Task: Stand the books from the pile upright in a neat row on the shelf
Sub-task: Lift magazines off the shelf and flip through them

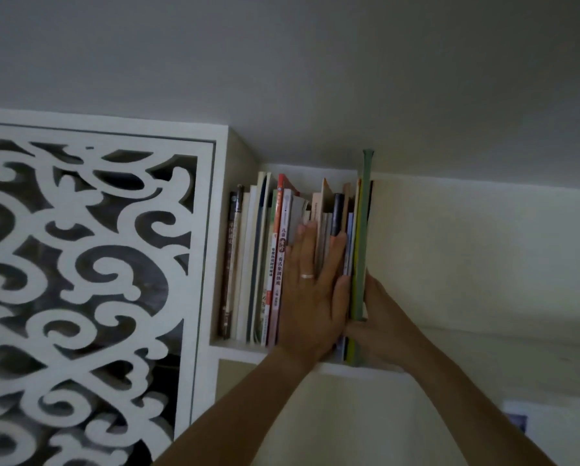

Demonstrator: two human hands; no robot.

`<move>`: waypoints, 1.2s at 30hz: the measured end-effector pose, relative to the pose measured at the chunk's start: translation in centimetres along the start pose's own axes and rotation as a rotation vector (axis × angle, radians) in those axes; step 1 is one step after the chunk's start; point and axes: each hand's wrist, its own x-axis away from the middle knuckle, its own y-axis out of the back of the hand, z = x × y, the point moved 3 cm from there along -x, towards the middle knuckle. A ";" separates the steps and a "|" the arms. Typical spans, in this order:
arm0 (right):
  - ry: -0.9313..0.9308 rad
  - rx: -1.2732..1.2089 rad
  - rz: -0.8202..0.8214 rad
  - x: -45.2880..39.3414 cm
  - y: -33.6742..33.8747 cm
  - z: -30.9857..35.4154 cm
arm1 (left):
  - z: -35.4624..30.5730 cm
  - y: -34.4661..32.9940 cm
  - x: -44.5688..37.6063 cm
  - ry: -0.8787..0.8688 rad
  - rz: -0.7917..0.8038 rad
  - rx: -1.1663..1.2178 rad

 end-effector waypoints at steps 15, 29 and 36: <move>0.001 -0.011 -0.137 2.6 3.7 -4.3 | -3.7 -3.7 0.3 0.067 0.018 -0.327; 0.255 0.055 -0.410 3.8 2.0 -3.3 | -1.1 -1.8 0.2 0.027 0.008 -0.083; 0.235 0.365 -0.578 5.5 1.6 -3.6 | -2.9 -0.1 -0.3 -0.294 -0.039 -0.315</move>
